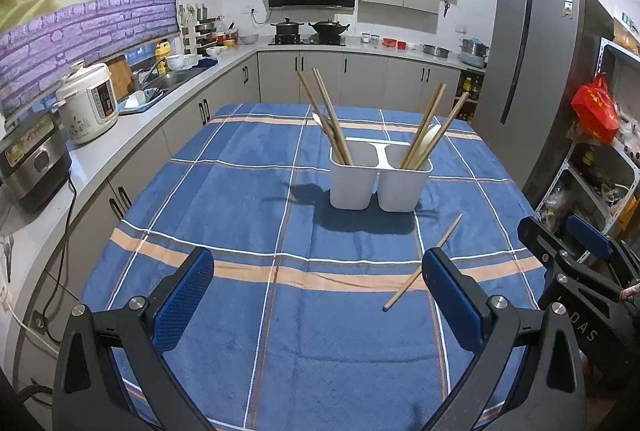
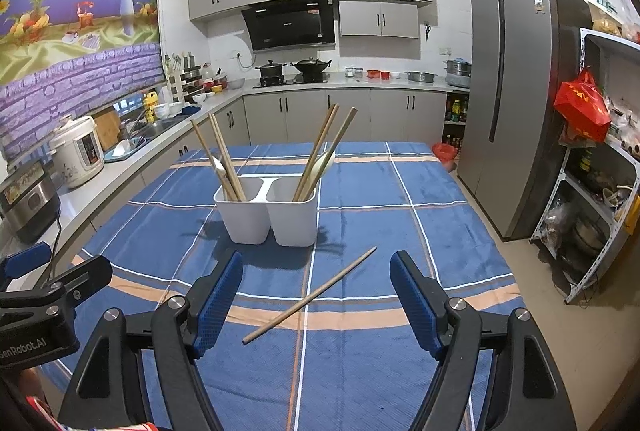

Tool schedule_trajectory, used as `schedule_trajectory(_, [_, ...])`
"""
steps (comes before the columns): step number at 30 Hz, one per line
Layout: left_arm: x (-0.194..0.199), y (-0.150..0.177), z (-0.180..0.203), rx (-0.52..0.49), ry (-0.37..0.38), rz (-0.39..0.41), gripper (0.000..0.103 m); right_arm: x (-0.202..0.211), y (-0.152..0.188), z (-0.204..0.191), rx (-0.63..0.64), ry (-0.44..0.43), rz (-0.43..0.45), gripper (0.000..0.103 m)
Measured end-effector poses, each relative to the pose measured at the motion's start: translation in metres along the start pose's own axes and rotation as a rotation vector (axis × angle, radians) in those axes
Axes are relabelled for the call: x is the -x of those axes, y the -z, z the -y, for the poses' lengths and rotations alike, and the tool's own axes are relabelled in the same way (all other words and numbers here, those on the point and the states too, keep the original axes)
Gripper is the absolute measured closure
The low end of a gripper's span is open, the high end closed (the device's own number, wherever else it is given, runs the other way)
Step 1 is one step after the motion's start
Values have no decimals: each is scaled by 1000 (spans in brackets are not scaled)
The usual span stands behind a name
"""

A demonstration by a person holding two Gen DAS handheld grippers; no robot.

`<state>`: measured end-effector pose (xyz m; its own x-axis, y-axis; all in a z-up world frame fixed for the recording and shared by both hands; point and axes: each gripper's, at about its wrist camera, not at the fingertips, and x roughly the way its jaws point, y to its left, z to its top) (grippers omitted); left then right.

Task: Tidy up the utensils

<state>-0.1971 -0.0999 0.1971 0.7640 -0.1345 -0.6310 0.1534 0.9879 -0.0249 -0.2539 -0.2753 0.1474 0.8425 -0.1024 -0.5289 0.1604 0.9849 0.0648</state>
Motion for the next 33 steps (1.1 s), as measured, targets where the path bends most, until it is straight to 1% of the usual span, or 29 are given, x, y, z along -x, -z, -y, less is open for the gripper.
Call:
schedule_trajectory(6, [-5,-3,1,-4,5,-3,0,-5,-3,3,-8,7,7,22])
schedule_trajectory(16, [-21,-11,6,-20,11,-14,0,-21,-6,5,-10,4,-12,22])
schedule_trajectory(27, [-55,-18,4,-22,11,-76,0,-51,-6,3,-13,8,-64,22])
schedule_trajectory(33, [-80,-21,4,-20,19,-126,0,-74,-3,2,-10,11,-121,22])
